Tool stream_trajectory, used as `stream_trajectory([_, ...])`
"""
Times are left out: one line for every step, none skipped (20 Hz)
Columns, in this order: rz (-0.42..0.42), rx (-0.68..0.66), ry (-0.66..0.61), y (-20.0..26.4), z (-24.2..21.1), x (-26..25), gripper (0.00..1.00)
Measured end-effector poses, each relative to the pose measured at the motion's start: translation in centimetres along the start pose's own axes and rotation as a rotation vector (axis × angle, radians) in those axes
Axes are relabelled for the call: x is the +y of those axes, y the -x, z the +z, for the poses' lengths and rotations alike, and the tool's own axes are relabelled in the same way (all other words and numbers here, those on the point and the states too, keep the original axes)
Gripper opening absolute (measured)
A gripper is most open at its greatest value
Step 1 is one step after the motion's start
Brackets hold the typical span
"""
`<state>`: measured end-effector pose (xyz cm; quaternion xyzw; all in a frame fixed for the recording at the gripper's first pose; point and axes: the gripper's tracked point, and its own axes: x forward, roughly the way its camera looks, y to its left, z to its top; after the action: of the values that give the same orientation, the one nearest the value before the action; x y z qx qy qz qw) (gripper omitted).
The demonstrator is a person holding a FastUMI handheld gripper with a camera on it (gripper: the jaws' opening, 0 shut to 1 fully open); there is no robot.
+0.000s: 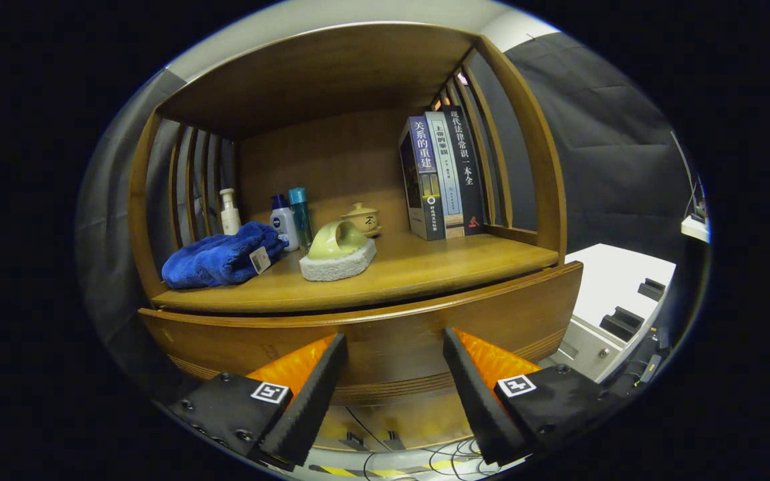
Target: Pull open the drawer, take out the items inside it, and place them on the countertop above the cabinet.
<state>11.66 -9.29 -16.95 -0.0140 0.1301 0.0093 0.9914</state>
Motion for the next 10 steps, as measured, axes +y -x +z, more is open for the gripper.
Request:
stream_trajectory([0.001, -0.006, -0.002, -0.5, 0.2, 0.0, 0.98])
stream_trajectory([0.002, -0.011, -0.007, -1.1, 0.4, 0.1, 0.98])
stream_trajectory([0.013, -0.009, -0.007, -1.5, 0.2, 0.3, 0.98])
stream_trajectory([0.025, -0.009, -0.008, -1.6, 0.3, 0.3, 0.98])
stream_trajectory([0.027, -0.012, -0.011, -1.5, 0.3, 0.1, 0.98])
stream_trajectory([0.023, -0.01, -0.024, -1.6, 0.3, 0.1, 0.98])
stream_trajectory([0.017, -0.005, -0.036, -1.5, 0.2, 0.1, 0.98])
stream_trajectory([0.005, 0.001, -0.041, -1.3, 0.3, 0.0, 0.98])
stream_trajectory([-0.018, 0.011, -0.03, -1.4, 0.3, -0.2, 0.98])
stream_trajectory([-0.049, 0.019, -0.013, -0.9, 0.4, -0.6, 0.98])
